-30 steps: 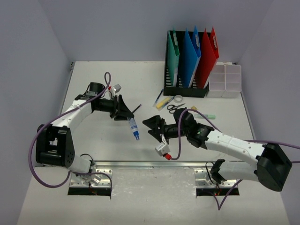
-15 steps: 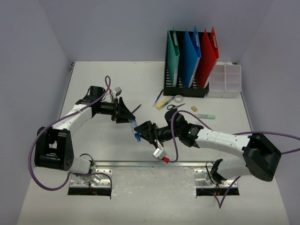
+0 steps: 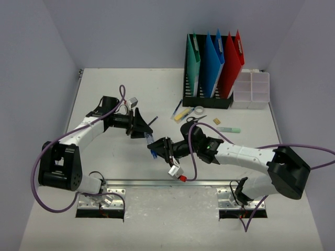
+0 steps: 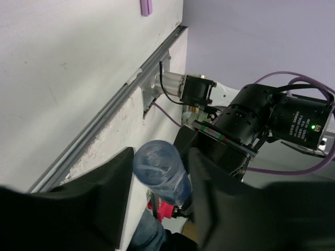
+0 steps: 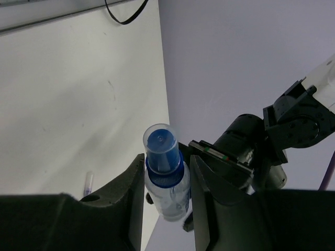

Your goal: Organize the desk

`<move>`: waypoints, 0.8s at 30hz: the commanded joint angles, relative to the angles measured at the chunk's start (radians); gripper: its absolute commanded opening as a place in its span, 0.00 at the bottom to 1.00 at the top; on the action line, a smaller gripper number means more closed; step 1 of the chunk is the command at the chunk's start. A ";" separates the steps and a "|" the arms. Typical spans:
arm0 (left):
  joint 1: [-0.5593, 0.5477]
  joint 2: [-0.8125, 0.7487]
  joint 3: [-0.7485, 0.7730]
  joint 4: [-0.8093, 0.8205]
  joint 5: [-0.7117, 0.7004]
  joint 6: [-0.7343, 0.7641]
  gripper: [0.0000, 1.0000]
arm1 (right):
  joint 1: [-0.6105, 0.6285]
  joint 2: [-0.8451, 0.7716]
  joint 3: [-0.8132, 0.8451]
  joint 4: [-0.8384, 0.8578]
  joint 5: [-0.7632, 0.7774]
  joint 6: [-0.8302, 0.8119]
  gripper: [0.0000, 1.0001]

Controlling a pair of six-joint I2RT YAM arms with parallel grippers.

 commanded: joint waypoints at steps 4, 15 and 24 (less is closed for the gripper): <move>0.002 -0.075 0.053 -0.027 -0.095 0.090 0.99 | 0.003 -0.127 0.010 0.108 0.073 0.281 0.00; 0.009 -0.179 0.212 0.015 -0.594 0.258 1.00 | -0.236 -0.485 0.043 -0.253 0.668 1.369 0.00; -0.014 -0.135 0.215 0.096 -0.612 0.220 1.00 | -0.698 -0.460 0.202 -0.376 0.949 1.693 0.00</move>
